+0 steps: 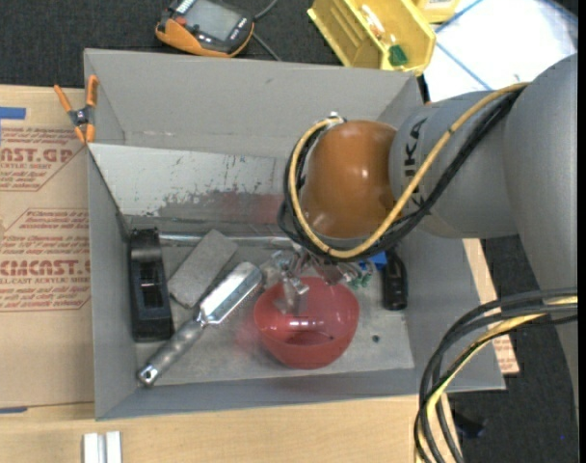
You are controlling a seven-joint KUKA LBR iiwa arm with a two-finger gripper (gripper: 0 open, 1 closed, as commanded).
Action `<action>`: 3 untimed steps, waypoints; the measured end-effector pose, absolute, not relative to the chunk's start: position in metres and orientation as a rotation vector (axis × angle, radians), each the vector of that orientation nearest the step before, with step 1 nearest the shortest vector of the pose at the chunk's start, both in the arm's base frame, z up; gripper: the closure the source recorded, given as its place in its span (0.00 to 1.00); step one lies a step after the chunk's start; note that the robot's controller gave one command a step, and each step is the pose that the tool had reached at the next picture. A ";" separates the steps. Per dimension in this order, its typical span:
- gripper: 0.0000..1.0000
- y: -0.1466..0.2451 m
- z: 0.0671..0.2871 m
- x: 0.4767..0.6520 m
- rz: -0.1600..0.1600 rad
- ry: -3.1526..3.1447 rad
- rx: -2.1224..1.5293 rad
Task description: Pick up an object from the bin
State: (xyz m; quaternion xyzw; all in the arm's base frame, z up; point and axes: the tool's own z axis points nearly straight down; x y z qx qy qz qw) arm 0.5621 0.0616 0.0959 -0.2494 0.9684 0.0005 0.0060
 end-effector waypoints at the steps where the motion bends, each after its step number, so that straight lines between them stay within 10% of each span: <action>1: 1.00 0.073 0.076 0.557 0.005 3.005 -0.887; 2: 1.00 0.067 0.170 0.566 0.004 3.001 -0.899; 3: 1.00 0.077 0.191 0.553 0.008 3.005 -0.897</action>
Offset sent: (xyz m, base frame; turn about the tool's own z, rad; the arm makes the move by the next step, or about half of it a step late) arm 0.0105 0.0009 0.1352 -0.0853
